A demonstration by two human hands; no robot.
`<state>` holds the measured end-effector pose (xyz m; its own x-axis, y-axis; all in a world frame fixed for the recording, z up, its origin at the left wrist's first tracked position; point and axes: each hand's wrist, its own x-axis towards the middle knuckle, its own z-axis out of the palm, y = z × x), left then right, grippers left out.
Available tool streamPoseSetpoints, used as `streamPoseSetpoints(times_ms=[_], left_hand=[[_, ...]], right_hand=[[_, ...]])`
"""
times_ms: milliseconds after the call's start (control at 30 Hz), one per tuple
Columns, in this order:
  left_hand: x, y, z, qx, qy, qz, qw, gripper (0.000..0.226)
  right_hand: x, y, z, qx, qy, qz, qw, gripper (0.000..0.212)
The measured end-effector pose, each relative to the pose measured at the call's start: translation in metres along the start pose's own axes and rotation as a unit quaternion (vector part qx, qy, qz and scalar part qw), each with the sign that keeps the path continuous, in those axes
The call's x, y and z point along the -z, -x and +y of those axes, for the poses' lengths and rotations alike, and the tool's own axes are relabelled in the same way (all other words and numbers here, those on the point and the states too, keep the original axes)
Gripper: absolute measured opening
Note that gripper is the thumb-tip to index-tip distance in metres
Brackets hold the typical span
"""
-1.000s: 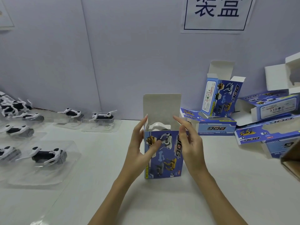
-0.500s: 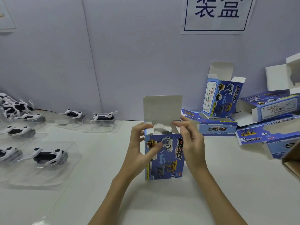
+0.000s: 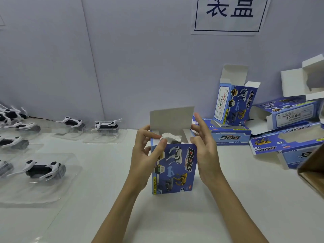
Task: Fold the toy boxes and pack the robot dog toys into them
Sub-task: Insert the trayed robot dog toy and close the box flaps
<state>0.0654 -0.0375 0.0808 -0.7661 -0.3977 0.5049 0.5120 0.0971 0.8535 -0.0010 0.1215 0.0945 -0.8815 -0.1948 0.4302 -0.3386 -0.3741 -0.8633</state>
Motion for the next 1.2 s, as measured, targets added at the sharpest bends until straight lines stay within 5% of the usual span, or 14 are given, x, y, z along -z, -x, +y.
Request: streamPoseSetpoints(times_ms=[167, 300, 433, 667, 767, 867, 1033, 1200], left_hand=[[-0.004, 0.004, 0.005, 0.023, 0.029, -0.012, 0.999, 0.06], [0.003, 0.005, 0.003, -0.036, 0.039, -0.038, 0.998, 0.05], [0.01, 0.005, -0.002, -0.039, -0.05, -0.073, 0.995, 0.066], [0.006, 0.005, -0.007, -0.032, -0.022, -0.058, 0.998, 0.046], [0.0, 0.009, -0.012, -0.078, -0.015, -0.037, 0.996, 0.037], [0.001, 0.012, -0.024, -0.137, -0.133, 0.043, 0.981, 0.063], [0.001, 0.015, -0.032, -0.226, -0.423, 0.029, 0.877, 0.103], [0.007, 0.012, -0.036, -0.21, -0.459, 0.033, 0.863, 0.115]], right_hand=[[0.005, 0.0, 0.001, 0.003, -0.029, -0.029, 0.999, 0.027], [0.008, 0.001, 0.007, 0.021, -0.018, -0.024, 0.999, 0.029], [0.005, 0.006, 0.01, 0.058, 0.037, -0.013, 0.998, 0.036], [0.007, 0.012, 0.008, 0.074, 0.144, -0.073, 0.984, 0.034], [0.003, 0.013, 0.01, 0.096, 0.158, -0.035, 0.982, 0.039], [-0.001, 0.015, 0.014, 0.117, 0.126, 0.038, 0.984, 0.037], [-0.006, 0.013, 0.017, 0.013, -0.004, 0.12, 0.993, 0.047], [-0.007, 0.017, 0.017, -0.103, 0.031, -0.052, 0.993, 0.04]])
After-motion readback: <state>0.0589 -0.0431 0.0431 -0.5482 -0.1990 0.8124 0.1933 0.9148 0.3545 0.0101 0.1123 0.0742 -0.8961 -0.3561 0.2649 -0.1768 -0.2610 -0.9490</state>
